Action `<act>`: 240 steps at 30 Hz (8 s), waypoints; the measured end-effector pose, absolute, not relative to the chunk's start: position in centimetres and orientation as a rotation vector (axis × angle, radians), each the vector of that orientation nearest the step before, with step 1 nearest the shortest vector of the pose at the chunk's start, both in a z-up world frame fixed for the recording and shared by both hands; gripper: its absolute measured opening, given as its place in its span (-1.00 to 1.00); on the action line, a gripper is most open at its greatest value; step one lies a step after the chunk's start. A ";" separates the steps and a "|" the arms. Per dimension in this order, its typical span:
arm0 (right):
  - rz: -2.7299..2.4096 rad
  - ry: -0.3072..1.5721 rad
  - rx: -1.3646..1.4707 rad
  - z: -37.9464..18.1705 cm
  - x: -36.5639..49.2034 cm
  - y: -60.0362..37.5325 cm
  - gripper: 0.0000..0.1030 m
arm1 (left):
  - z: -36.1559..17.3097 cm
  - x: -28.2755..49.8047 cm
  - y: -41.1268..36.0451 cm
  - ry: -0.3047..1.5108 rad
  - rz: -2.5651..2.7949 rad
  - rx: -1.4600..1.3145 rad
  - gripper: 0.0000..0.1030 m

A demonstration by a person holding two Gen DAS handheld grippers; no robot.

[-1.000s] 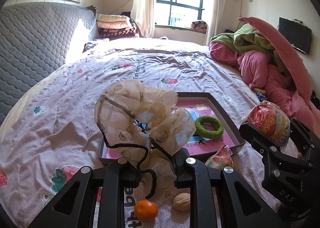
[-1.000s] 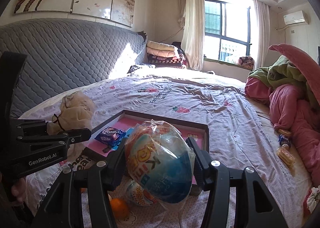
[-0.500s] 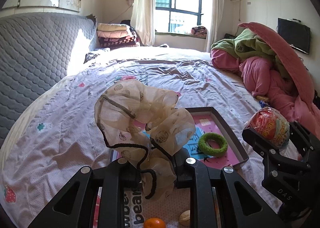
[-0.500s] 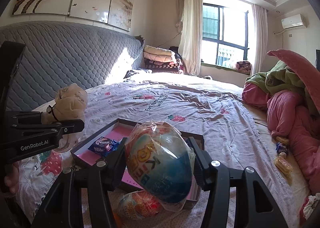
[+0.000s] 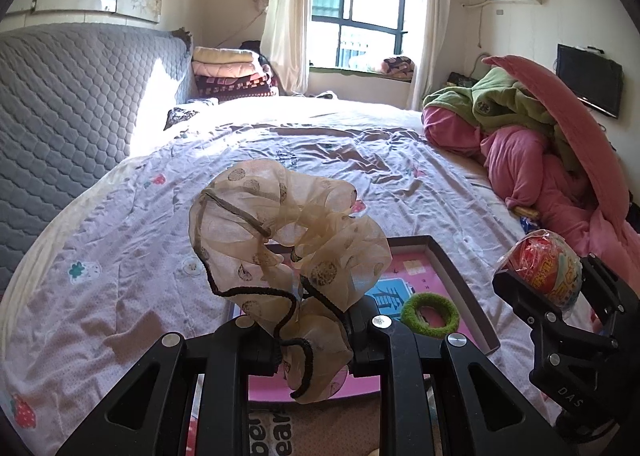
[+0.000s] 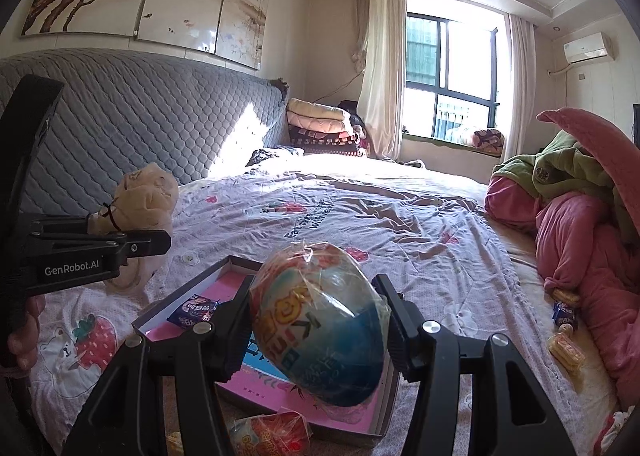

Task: Organize objects
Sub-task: 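Carry the mesh bag with the left and the Kinder egg with the right over the box, then lower the mesh bag into the box and open the left gripper while the right releases the egg there, then withdraw both tools from the box back toward the oranges and walnut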

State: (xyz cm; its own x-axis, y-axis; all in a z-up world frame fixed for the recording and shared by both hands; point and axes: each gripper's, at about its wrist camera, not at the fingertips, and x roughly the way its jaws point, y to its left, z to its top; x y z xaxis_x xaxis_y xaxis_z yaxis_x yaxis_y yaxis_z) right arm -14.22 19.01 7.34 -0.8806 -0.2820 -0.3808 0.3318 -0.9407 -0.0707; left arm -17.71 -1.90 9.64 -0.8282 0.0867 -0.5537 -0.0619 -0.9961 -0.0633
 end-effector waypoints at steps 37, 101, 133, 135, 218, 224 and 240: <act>-2.696 0.208 0.695 4.1 -18.2 17.5 0.11 | 2.2 -21.3 -1.1 -0.091 2.838 -1.074 -0.56; -2.553 0.269 1.111 -3.0 -21.4 15.8 0.11 | -4.3 -23.2 1.3 0.000 2.691 -1.286 -0.54; -2.519 0.286 1.092 -2.2 -21.0 15.3 0.20 | -3.9 -22.6 0.5 -0.023 2.711 -1.325 -0.51; -2.527 0.281 1.084 -2.0 -20.9 15.4 0.22 | -3.9 -22.6 0.5 -0.023 2.714 -1.330 -0.50; -2.635 0.130 0.729 6.5 -15.7 18.2 0.53 | 6.1 -15.1 -0.1 -0.039 2.928 -1.097 0.39; -2.635 0.120 0.698 7.1 -15.0 18.3 0.54 | 6.5 -14.2 -0.4 -0.036 2.948 -1.085 0.39; -2.653 0.126 0.640 7.6 -12.8 18.4 0.54 | 6.9 -12.0 -0.4 -0.008 2.971 -1.062 0.39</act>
State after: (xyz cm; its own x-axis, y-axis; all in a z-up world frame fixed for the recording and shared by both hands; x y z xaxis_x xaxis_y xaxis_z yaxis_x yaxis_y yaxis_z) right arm -12.82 18.35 7.60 -0.8119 -0.3663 -0.4546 0.4078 -0.9130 0.0074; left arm -12.02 -0.36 6.92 -0.7732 -0.0115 -0.6341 0.0148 -0.9999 0.0002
